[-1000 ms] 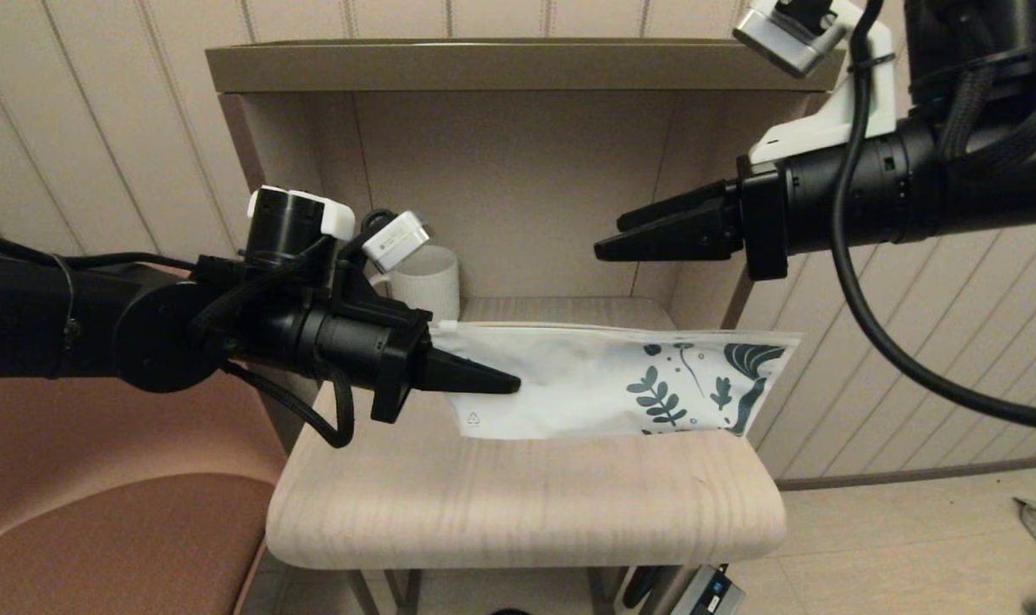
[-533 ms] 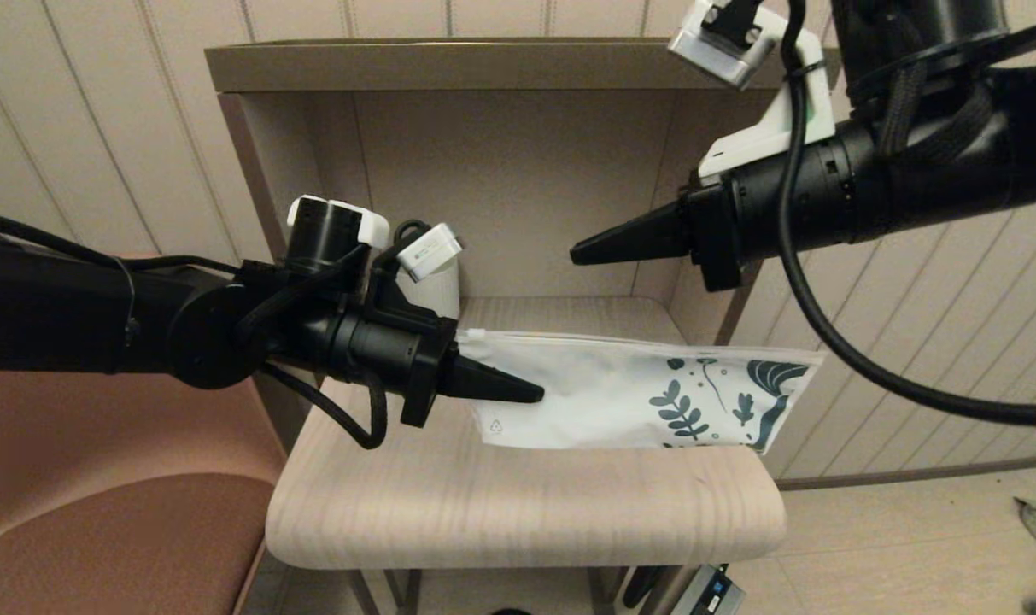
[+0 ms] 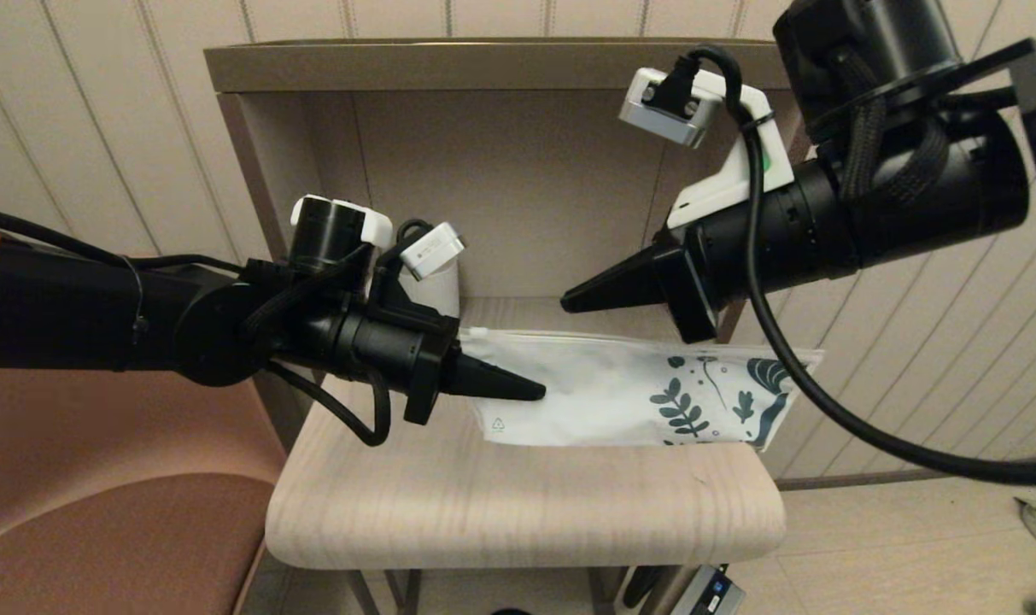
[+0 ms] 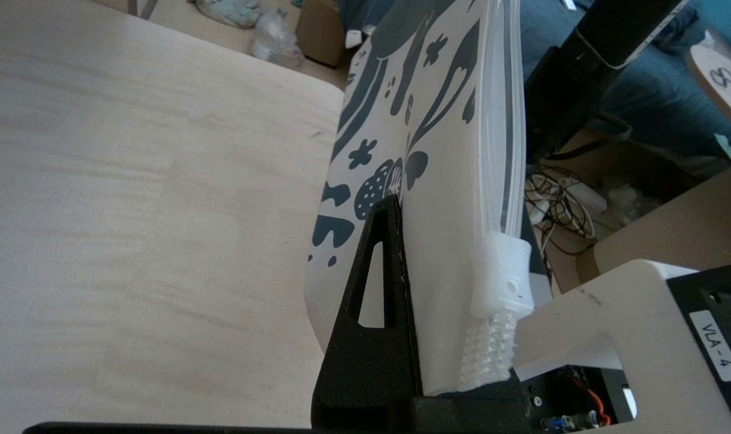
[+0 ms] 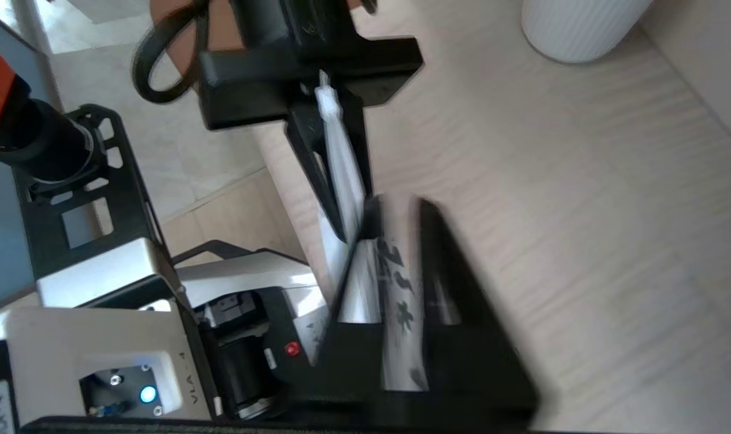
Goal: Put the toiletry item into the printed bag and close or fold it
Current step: Hand it to the other hand
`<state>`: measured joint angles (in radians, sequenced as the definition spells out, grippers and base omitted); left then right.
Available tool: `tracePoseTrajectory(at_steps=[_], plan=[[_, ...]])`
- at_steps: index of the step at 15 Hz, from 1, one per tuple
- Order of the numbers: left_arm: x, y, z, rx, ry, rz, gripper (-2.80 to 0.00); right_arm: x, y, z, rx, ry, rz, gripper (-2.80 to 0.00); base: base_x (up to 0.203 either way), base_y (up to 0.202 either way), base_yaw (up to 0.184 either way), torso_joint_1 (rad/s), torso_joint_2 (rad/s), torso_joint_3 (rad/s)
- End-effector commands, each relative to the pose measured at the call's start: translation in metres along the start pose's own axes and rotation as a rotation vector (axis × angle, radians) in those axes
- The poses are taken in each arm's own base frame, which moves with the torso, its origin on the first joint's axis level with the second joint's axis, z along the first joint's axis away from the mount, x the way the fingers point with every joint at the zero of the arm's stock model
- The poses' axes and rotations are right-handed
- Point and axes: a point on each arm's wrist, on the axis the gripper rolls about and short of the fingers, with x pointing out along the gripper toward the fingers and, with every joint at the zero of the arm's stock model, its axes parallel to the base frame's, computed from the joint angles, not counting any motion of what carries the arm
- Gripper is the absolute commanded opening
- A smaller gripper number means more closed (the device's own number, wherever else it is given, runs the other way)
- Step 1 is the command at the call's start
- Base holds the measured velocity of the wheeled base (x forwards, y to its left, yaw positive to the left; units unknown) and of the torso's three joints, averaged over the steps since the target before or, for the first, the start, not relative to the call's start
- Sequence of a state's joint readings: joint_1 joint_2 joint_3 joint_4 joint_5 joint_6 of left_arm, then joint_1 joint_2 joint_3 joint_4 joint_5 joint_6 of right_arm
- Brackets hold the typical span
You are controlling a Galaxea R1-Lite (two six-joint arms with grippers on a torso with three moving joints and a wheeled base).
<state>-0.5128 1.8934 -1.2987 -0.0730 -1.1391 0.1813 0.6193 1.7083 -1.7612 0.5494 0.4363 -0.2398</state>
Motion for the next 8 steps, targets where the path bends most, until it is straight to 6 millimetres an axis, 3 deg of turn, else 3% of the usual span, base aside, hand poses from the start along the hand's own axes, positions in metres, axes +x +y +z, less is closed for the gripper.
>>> tracePoseTrajectory(at_steps=[1,4,8], plan=[[0.001,0.002,-0.001,-0.001,0.0,-0.006,-2.8,0.004,0.006,0.006,-0.019,-0.011,0.013,0.0,0.0,0.0,0.0,0.0,0.0,0.0],[0.001,0.003,-0.002,-0.005,0.002,-0.007,-2.8,0.014,0.011,0.011,-0.029,-0.008,0.046,0.0,0.0,0.0,0.0,0.0,0.0,0.0],[0.001,0.002,-0.002,-0.004,0.001,-0.007,-2.8,0.041,0.013,0.003,-0.02,0.041,0.095,0.0,0.0,0.0,0.0,0.0,0.0,0.0]])
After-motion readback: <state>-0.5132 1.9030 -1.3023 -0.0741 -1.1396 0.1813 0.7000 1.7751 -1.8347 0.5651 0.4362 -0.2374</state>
